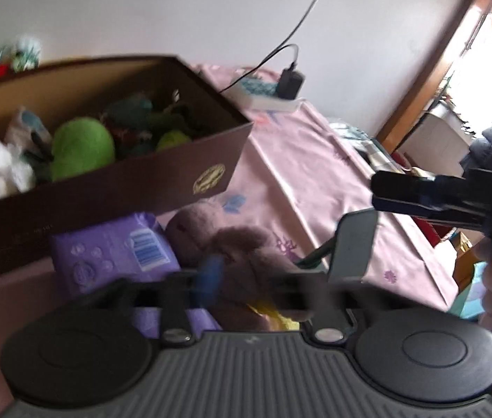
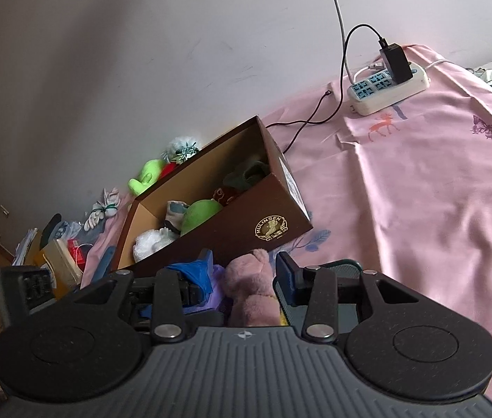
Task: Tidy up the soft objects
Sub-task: 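Close the left gripper on the pink teddy bear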
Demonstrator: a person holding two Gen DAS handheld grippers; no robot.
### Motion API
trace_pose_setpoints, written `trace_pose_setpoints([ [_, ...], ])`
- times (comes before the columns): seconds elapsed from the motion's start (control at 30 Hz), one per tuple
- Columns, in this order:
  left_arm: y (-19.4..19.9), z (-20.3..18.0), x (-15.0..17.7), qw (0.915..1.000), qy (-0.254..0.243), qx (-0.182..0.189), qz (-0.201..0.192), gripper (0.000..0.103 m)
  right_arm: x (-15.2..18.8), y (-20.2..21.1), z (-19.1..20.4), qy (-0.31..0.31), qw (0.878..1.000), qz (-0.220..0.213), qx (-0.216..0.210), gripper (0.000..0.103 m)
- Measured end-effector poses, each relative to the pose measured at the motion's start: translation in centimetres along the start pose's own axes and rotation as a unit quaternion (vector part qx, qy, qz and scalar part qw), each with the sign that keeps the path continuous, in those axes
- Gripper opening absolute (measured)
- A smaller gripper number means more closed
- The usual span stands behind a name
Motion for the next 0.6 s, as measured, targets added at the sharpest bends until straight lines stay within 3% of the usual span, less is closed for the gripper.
trace_pose_setpoints([
  [0.17, -1.2, -0.1, 0.4, 0.9993, 0.025, 0.02, 0.022, 0.069, 0.5, 0.9, -0.3, -0.006, 1.0, -0.009, 0.013, 0.024],
  [0.4, -2.7, -1.7, 1.4, 0.9955, 0.018, 0.05, 0.078, 0.069, 1.2, 1.5, -1.6, -0.025, 0.999, -0.012, 0.026, 0.024],
  [0.6, -5.3, -2.0, 1.6, 0.9922, 0.032, 0.031, 0.116, 0.069, 1.7, 1.5, -2.4, -0.034, 0.999, -0.008, 0.03, 0.024],
])
Point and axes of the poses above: each gripper's, at about its wrist camera, not at the fingertips, and y roughly against the way its jaws point, z to its left, x to its underside, the point moved 4 cm from there along -y, roughly the way its jaws point, and after that the axes turned 13 degrees about y, right-handed, at the moved point
